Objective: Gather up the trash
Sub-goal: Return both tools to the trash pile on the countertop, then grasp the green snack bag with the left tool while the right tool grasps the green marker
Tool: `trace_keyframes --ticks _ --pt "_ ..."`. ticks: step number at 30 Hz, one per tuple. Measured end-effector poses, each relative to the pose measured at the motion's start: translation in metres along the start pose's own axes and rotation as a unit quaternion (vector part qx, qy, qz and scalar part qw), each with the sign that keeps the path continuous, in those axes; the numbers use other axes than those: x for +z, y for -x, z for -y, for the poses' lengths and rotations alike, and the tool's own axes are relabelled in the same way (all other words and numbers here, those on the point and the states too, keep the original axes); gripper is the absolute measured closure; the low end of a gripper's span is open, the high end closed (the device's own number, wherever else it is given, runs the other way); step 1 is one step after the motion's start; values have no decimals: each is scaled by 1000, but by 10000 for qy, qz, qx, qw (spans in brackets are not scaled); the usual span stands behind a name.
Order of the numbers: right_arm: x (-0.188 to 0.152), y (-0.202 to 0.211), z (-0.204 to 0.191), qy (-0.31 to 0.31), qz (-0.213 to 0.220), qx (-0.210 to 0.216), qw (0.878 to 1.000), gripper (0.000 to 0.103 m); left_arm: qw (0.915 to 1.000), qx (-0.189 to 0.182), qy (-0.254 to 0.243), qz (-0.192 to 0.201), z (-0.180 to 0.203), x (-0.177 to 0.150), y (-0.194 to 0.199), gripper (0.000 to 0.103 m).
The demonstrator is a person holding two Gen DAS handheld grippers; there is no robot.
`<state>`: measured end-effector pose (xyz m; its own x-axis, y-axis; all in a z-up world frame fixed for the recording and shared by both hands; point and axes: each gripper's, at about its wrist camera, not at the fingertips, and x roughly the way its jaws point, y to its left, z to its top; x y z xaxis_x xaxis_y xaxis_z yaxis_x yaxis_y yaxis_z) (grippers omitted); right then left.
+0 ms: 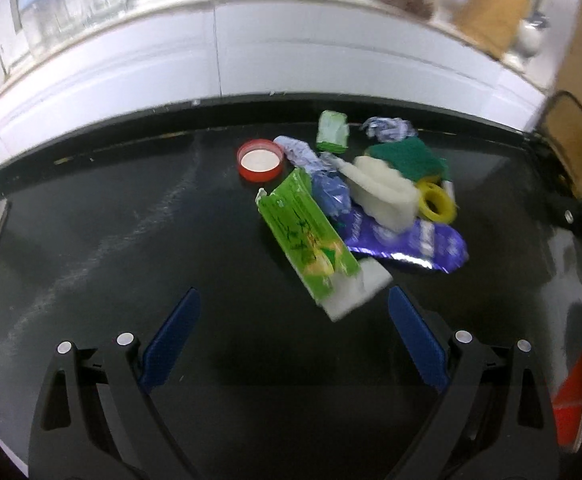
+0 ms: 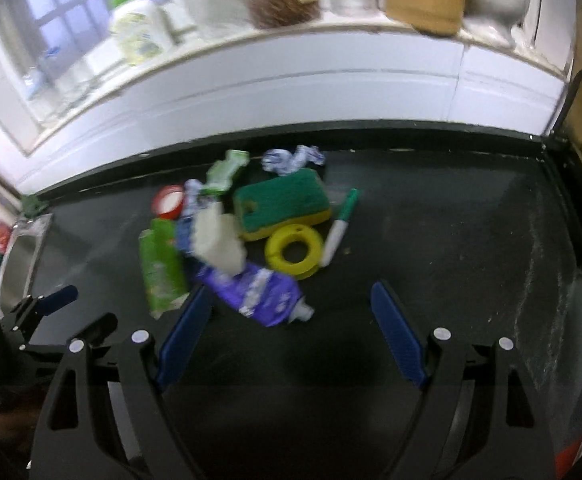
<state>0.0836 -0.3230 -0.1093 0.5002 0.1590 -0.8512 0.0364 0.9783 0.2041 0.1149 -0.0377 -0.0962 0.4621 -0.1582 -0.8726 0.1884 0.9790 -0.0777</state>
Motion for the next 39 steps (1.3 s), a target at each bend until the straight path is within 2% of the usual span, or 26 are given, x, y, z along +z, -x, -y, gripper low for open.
trace_keyframes --ticks 5,8,12,15,16,18,19,23,25,27,28,33,39 --pt "17 -53 26 -288 -405 -73 9987 24 9984 240 321 -401 -1 21 -54 11" --pt "24 -82 38 -458 -599 -111 9971 29 9966 307 478 -600 -4 27 -79 11" --pt "35 -117 50 -649 -809 -224 9944 40 9959 347 528 -653 -6 31 -95 12" --pt "45 -130 55 -722 -759 -185 9943 41 9961 382 523 -599 -7 34 -101 22" --pt "49 -132 55 -684 -747 -246 9946 42 9964 407 467 -573 -6 35 -102 28" --pt "54 -135 55 -672 -764 -220 9946 56 9976 392 288 -497 -1 38 -100 46" --pt "55 -137 55 -713 -810 -181 9940 58 9978 380 246 -475 0 39 -100 61" --pt "52 -139 56 -724 -875 -138 9934 63 9981 242 279 -483 -2 38 -98 64" --pt "52 -138 52 -671 -916 -162 9934 71 9985 284 220 -404 -3 38 -93 65" --pt "52 -139 50 -470 -937 -330 9939 87 9989 289 109 -340 -3 36 -85 66" --pt "54 -141 52 -426 -938 -328 9941 89 9991 306 46 -288 -3 35 -79 66" --pt "49 -128 45 -319 -805 -332 9957 89 9994 340 -22 -101 -4 30 -50 66" --pt "33 -71 25 -52 -401 -276 9988 89 9994 299 104 152 -12 16 -2 66"
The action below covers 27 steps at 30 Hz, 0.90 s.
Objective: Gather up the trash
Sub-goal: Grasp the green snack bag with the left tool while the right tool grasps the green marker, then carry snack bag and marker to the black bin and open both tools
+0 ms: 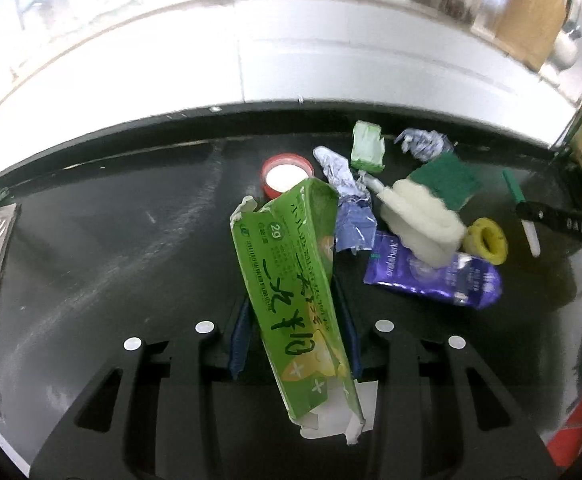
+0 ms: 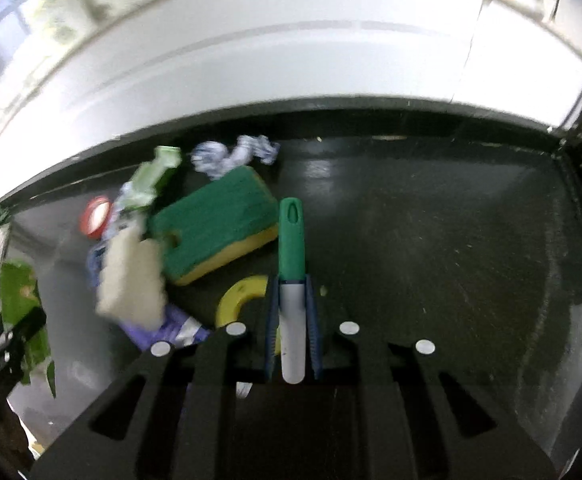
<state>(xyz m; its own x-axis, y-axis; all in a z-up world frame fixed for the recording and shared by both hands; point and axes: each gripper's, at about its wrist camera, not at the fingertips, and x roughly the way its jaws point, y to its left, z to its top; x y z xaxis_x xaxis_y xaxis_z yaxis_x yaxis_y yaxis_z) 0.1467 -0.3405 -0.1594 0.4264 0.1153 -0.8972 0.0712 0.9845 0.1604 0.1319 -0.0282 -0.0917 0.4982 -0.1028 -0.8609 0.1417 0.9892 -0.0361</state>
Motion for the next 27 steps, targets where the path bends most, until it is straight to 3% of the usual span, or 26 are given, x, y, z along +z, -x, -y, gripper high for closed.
trace_keyframes --ticks 6,13,22,27 --pt "-38 66 -28 209 371 313 9986 89 9967 -356 461 558 -25 -27 63 66" --pt "-80 110 -73 675 353 603 9953 89 9942 -451 711 662 -52 -64 100 66" --pt "-112 125 -130 1124 249 945 9888 89 9942 -65 860 636 -84 -109 125 66" --pt "-129 124 -206 1901 120 1485 9704 89 9897 455 1179 671 -123 -147 151 66"
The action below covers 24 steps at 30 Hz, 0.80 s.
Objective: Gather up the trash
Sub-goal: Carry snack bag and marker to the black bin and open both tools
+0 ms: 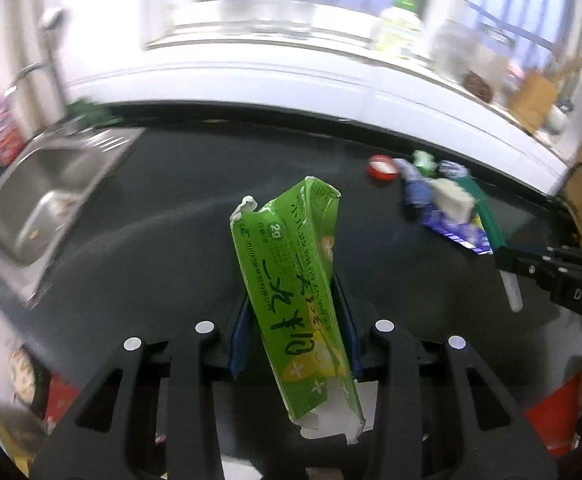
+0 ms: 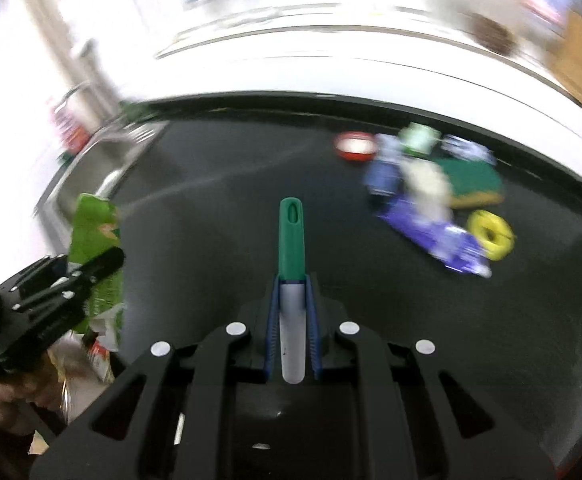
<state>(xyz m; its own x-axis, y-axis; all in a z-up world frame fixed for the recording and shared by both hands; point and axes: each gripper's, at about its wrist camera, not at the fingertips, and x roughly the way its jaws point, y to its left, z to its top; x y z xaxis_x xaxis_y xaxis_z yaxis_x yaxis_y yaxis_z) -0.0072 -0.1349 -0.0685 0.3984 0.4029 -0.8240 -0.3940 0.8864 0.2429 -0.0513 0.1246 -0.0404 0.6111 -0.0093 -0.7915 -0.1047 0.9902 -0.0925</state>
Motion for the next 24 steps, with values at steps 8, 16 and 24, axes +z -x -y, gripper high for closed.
trace_keyframes --ticks 8,16,24 --pt "-9 -59 -165 1555 -761 1385 9751 89 9869 1152 1110 -204 -117 -83 49 66" --pt "-54 -105 -319 2799 -1695 2344 9154 89 9558 1770 2270 -597 -209 -174 81 66" --pt "-92 -148 -391 3146 -2344 2366 8889 89 9406 1832 2724 -873 -259 -222 72 66"
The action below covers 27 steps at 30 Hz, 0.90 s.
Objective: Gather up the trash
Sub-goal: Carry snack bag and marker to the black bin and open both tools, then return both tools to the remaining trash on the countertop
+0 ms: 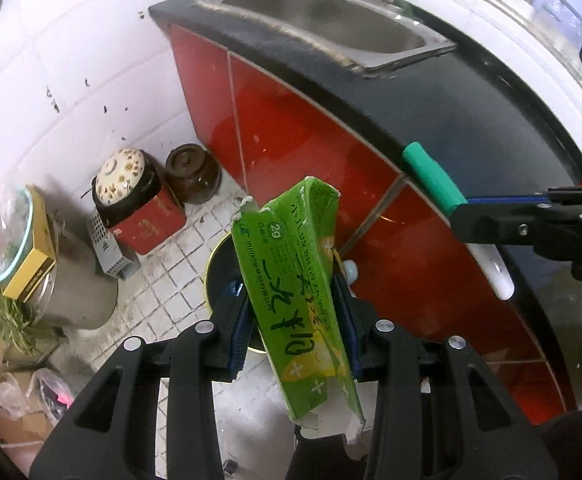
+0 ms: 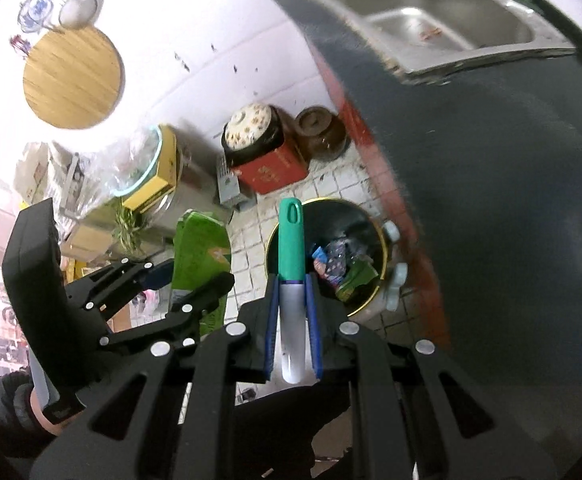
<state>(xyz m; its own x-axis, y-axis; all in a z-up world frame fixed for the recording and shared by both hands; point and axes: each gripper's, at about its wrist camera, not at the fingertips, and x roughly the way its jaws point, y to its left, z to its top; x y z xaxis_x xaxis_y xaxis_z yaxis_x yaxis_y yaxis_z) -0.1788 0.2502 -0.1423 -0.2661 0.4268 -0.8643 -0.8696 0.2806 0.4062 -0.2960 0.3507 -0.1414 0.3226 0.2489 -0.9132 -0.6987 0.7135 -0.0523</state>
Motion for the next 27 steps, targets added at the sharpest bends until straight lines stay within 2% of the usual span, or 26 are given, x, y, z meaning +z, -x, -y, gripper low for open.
trace_keyframes --ticks 5,13,14,15,16,17,18,27 --pt "16 -23 -6 5 -140 -90 9999 89 9999 -9 37 -96 -13 5 -17 66" --pt "33 -32 -11 10 -130 -148 9998 89 9999 -72 -23 -116 -18 9 -26 63" --pt "35 -34 -12 2 -142 -147 9998 87 9999 -45 -31 -118 -19 9 -27 54" --pt "35 -35 -11 -11 -168 -128 9998 79 9999 -18 -38 -145 -19 9 -28 44" --pt "37 -35 -11 -23 -169 -144 9998 70 9999 -15 -16 -146 -20 9 -29 30" --pt "37 -33 -10 -38 -144 -168 9997 56 9999 -4 1 -123 -22 8 -28 28" --pt "37 -31 -8 -64 -102 -164 9998 50 9999 21 17 -107 -23 8 -28 28" --pt "34 -9 8 -236 146 -152 9995 50 9999 26 7 -129 -18 12 -24 28"
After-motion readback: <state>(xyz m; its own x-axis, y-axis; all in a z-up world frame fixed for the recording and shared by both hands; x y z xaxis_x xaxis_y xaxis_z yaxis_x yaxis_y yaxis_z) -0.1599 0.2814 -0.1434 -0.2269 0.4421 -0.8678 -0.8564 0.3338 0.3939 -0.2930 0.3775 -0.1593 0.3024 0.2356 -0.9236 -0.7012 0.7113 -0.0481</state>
